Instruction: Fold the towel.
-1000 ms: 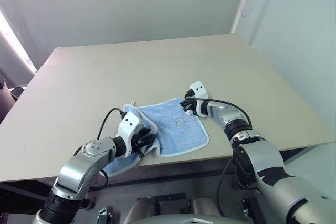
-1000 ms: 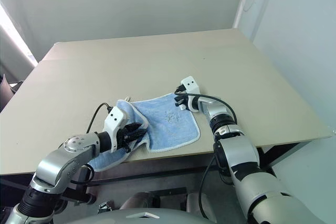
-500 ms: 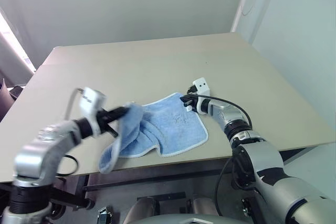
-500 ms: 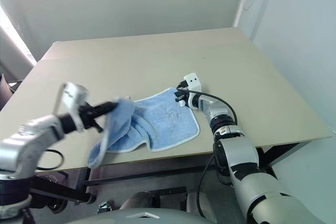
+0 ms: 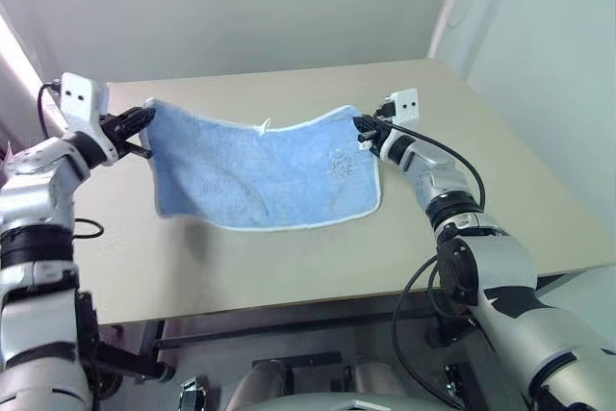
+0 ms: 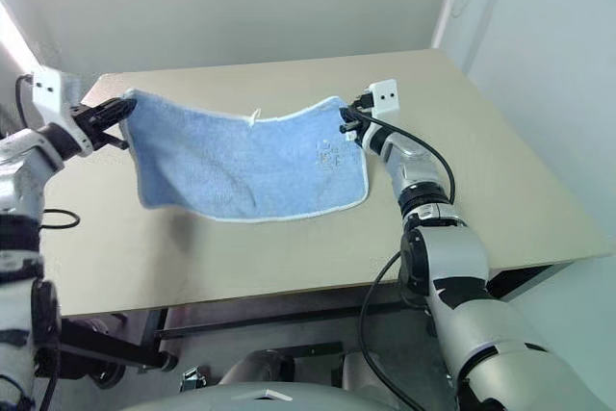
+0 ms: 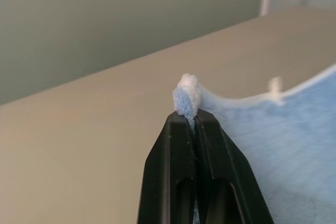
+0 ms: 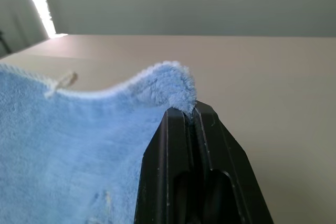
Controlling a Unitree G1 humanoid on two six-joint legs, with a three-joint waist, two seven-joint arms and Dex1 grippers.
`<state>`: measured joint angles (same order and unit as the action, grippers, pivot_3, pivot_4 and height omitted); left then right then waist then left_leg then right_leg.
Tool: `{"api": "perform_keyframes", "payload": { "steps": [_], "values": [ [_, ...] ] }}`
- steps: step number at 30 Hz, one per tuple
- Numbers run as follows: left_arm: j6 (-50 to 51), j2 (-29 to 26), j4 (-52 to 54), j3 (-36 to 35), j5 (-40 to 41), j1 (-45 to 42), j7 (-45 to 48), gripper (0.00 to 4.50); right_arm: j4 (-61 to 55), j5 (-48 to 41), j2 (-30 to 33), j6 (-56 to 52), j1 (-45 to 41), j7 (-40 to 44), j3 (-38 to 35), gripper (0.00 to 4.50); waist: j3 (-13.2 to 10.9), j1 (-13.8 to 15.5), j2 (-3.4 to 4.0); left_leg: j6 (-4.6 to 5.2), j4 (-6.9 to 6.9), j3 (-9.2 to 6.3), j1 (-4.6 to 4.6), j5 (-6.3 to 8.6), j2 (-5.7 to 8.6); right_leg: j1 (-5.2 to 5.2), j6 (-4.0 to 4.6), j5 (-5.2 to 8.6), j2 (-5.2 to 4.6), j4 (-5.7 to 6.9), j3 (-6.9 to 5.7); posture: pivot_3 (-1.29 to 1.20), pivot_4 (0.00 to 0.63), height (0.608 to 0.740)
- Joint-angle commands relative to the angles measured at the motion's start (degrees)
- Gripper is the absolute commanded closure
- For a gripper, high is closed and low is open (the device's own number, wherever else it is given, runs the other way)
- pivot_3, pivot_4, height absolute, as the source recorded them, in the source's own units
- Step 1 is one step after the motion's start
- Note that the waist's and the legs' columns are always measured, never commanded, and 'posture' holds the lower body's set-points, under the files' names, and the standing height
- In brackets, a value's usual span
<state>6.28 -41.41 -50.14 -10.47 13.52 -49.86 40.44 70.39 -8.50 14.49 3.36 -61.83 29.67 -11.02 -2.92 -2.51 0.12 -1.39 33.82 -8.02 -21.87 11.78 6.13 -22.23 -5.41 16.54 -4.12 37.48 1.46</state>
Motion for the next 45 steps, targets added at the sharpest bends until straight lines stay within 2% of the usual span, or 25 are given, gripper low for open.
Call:
{"api": "perform_keyframes", "payload": {
  "steps": [1, 5, 10, 17, 21, 25, 30, 33, 39, 41, 45],
  "values": [
    [-12.1, 0.95, -12.03, 0.51, -4.99, -8.4, -6.71, 4.45, 1.23, -0.6, 2.08, 3.58, -5.21, -5.6, -2.74, 4.5, 0.0, -0.22, -0.01, -0.03, 0.02, 0.02, -0.23, -0.03, 0.0, -0.06, -0.03, -0.02, 0.0, 0.07, 0.01, 0.0, 0.0, 0.74],
    [-21.66, 2.91, -20.33, 1.55, -9.88, -14.84, -16.57, 4.45, 2.7, -0.29, 4.21, 6.68, -8.0, -9.94, -4.25, 4.5, -0.03, -0.35, -0.08, -0.33, 0.03, 0.05, -0.8, -0.21, 0.04, -0.69, -0.04, -0.08, -0.08, 0.25, 0.08, 0.0, 0.0, 0.74],
    [-28.96, 3.6, -22.99, 2.11, -13.05, -14.78, -19.99, 4.45, 2.14, 0.1, 5.59, 12.39, -6.84, -6.38, -4.39, 4.5, -0.02, -1.23, -0.1, -0.31, 0.04, 0.08, -0.95, -0.2, 0.07, -0.84, -0.05, -0.08, -0.12, 0.32, 0.08, 0.0, 0.0, 0.74],
    [-38.95, 0.34, -21.84, 3.76, -15.5, -3.21, -12.51, 4.45, -5.47, -4.04, 5.93, 21.04, 5.21, 11.52, -5.46, 4.5, 0.01, -2.0, -0.14, -0.04, 0.17, 0.11, -0.52, -0.06, 0.09, -0.46, -0.08, -0.08, -0.09, 0.54, 0.02, 0.0, 0.0, 0.74],
    [-42.85, -1.69, -18.65, 1.27, -11.81, 5.05, -4.52, 4.45, -16.35, -9.78, 7.41, 14.59, 15.28, 23.26, -5.89, 4.5, 0.01, -1.81, -0.14, -0.05, 0.35, 0.06, -0.53, -0.08, 0.08, -0.44, -0.1, -0.09, -0.07, 0.64, 0.0, 0.0, 0.0, 0.74],
    [-46.09, -4.1, -12.97, -1.01, -8.47, 15.58, 1.24, 4.45, -32.81, -15.94, 10.47, 1.87, 28.65, 32.2, -5.28, 4.5, 0.02, -1.45, -0.14, -0.05, 0.36, 0.02, -0.54, -0.07, 0.07, -0.41, -0.1, -0.1, -0.11, 0.61, 0.03, 0.0, 0.0, 0.74],
    [-43.98, -5.33, -4.01, -4.91, -2.77, 28.15, 5.38, 4.45, -46.36, -18.98, 14.71, -8.13, 42.29, 35.15, -5.15, 4.5, 0.04, -0.98, -0.1, -0.05, 0.4, 0.02, -0.52, -0.07, 0.05, -0.41, -0.07, -0.1, -0.12, 0.64, 0.03, 0.0, 0.0, 0.74],
    [-38.92, -5.94, 4.76, -7.49, 2.03, 38.53, 9.16, 4.45, -55.32, -21.46, 18.0, -18.49, 50.27, 34.38, -5.17, 4.5, 0.06, -0.81, -0.05, -0.06, 0.41, 0.02, -0.5, -0.06, 0.02, -0.38, -0.05, -0.08, -0.12, 0.63, 0.05, 0.0, 0.0, 0.74],
    [-29.85, -7.43, 18.03, -10.71, 7.55, 54.87, 14.25, 4.45, -65.09, -23.19, 23.02, -28.34, 60.34, 34.24, -4.34, 4.5, 0.08, 0.42, -0.06, -0.13, 0.43, 0.08, -0.5, -0.01, -0.05, -0.33, 0.31, 0.17, -0.17, 0.58, 0.06, 0.0, 0.0, 0.74],
    [-27.65, -7.7, 20.57, -11.25, 8.47, 56.75, 14.4, 4.45, -66.39, -23.84, 23.66, -29.37, 61.47, 33.97, -4.66, 4.5, 0.08, 1.07, -0.06, -0.23, 0.44, 0.11, -0.48, 0.06, -0.05, -0.25, 0.33, 0.27, -0.25, 0.57, 0.01, 0.0, 0.0, 0.74],
    [-23.46, -7.42, 22.57, -11.48, 10.47, 52.1, 13.1, 4.45, -64.18, -23.64, 22.87, -28.2, 58.8, 32.45, -4.9, 4.5, 0.06, 2.31, -0.05, -0.24, 0.48, 0.29, -0.47, 0.07, -0.17, -0.12, 0.17, 0.36, -0.46, 0.53, -0.3, 0.0, 0.0, 0.74]
  ]
}}
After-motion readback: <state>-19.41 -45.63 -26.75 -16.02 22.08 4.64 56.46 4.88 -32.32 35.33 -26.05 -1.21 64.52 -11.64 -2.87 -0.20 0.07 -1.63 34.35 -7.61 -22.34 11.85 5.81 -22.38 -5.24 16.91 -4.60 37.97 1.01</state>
